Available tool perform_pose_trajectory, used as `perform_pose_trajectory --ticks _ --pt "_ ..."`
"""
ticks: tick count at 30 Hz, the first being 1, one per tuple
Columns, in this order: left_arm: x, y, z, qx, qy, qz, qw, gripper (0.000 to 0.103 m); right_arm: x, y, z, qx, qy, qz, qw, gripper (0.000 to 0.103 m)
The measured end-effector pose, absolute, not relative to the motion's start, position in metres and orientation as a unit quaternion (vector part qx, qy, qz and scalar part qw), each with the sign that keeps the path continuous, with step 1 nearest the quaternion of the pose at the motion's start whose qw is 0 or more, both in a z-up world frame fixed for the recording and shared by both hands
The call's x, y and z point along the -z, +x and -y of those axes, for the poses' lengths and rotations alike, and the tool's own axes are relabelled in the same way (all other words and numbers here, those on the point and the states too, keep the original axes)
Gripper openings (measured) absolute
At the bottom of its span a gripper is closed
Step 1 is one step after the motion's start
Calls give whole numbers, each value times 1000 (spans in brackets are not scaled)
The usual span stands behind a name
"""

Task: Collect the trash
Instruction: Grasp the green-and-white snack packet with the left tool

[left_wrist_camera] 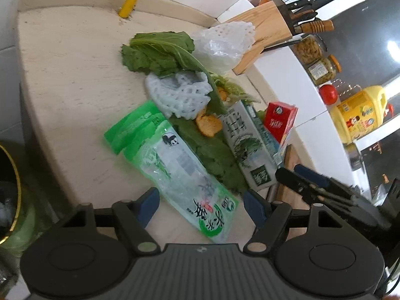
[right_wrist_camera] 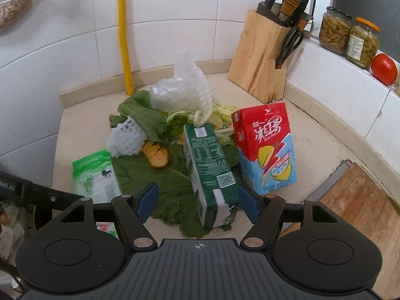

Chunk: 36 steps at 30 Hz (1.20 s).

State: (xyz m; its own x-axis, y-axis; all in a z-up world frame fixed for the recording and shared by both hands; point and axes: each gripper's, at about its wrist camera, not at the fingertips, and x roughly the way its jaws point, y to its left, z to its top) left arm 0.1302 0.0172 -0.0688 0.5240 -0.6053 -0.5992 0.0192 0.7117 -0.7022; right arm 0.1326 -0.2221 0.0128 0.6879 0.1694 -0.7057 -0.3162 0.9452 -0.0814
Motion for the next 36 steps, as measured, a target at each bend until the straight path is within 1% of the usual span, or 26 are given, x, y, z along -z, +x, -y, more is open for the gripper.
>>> perform_pose_trajectory --ticks 4,12,20,22,25,27,28,29,30,31,32,33,36 --pt "72 146 -10 206 -349 -444 799 67 -9 142 225 -132 -94 -379 911 76" --pt "59 159 -11 223 -372 -407 804 68 -1 159 223 -131 -93 -388 908 76" --pt "81 158 -27 194 -402 -432 783 69 13 182 224 -140 -92 -413 895 77" --pt "84 161 -27 200 -415 -428 778 70 16 186 224 -148 -88 -422 890 77" --pt "82 168 -20 199 -402 -426 786 69 21 189 222 -152 -90 -429 886 77" --pt "79 172 -14 193 -384 -425 796 67 24 192 223 -152 -88 -434 883 74" --pt "77 173 -13 194 -378 -425 799 60 25 193 223 -153 -86 -440 881 64" --pt "75 173 -11 197 -374 -423 802 55 26 195 224 -149 -83 -448 877 54" --pt "73 173 -11 198 -369 -423 804 49 25 196 224 -150 -75 -452 876 53" --pt "71 172 -12 198 -365 -423 806 46 24 195 225 -150 -71 -453 876 52" --pt "69 171 -14 199 -361 -422 807 41 22 192 226 -151 -67 -453 876 52" --pt "66 170 -16 203 -359 -422 807 38 20 189 227 -151 -63 -453 876 51" --pt "57 159 -22 206 -344 -419 815 38 11 178 235 -158 -27 -463 872 51"
